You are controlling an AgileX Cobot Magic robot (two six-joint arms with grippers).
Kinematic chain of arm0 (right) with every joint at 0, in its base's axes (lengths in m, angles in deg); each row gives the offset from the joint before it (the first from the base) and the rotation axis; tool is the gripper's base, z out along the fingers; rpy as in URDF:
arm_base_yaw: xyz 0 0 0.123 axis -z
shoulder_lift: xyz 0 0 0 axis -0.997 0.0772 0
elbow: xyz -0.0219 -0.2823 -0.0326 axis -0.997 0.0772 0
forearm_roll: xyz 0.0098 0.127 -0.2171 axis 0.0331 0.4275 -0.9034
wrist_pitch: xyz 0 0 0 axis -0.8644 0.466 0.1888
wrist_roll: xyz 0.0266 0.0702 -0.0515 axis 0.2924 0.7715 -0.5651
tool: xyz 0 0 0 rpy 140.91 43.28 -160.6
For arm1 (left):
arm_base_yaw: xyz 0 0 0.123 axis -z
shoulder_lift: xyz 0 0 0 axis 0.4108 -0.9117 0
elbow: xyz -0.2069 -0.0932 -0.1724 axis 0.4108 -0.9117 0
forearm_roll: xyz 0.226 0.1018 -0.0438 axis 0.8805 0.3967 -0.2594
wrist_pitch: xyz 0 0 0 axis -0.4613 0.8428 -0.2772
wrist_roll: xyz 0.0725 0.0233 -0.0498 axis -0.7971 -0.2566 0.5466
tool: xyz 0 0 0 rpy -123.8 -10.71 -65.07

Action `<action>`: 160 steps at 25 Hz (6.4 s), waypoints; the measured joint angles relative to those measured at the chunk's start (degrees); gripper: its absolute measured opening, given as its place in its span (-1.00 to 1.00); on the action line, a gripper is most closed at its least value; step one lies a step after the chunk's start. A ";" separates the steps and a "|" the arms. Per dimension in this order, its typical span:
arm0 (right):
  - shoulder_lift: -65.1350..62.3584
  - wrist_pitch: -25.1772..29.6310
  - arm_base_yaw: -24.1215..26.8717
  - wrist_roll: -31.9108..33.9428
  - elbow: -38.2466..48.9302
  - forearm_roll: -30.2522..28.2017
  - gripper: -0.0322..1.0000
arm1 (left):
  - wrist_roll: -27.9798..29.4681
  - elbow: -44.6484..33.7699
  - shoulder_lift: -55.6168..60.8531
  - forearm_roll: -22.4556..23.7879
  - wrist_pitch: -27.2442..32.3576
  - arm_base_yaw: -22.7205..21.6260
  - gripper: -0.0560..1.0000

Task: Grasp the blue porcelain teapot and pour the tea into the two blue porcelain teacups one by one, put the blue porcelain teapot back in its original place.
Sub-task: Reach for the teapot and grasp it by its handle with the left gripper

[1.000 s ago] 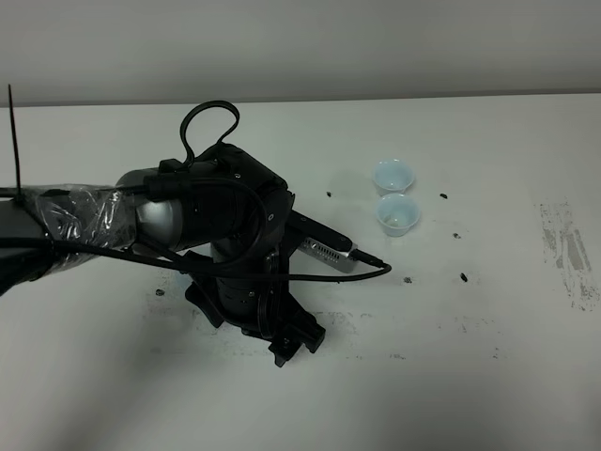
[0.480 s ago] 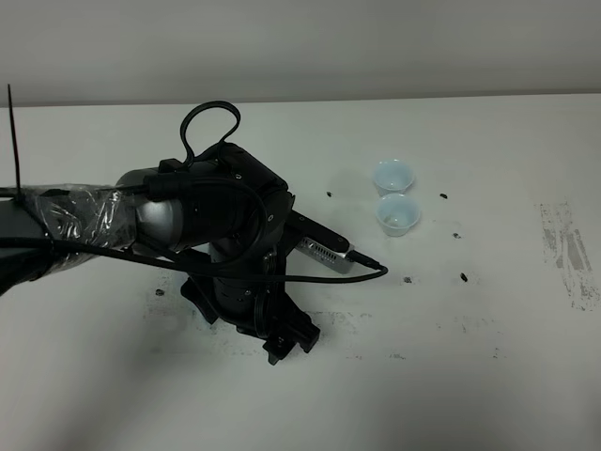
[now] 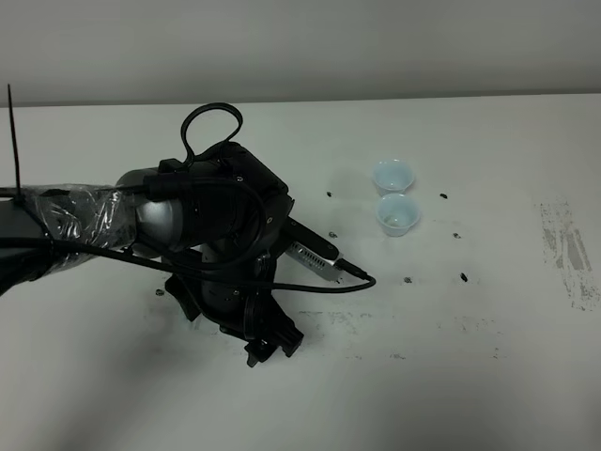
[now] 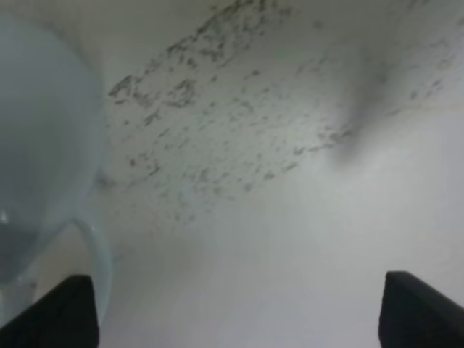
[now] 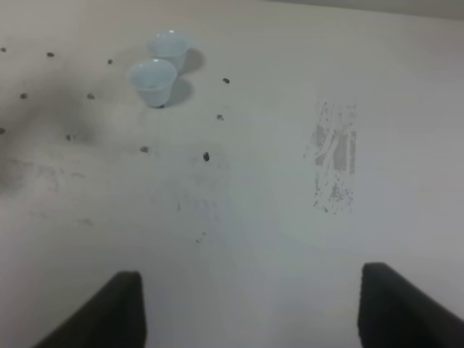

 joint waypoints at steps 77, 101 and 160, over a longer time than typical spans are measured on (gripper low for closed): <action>0.00 0.00 0.00 0.05 0.00 0.00 0.21 | -7.20 -1.51 6.77 -17.38 9.22 -20.07 0.52; -0.02 0.00 0.00 0.05 0.00 0.00 0.21 | -7.28 6.75 -4.65 -13.04 9.22 -15.79 0.52; -0.02 0.00 0.00 0.05 0.00 0.00 0.21 | -4.62 11.50 -6.81 -10.09 9.20 -15.79 -0.01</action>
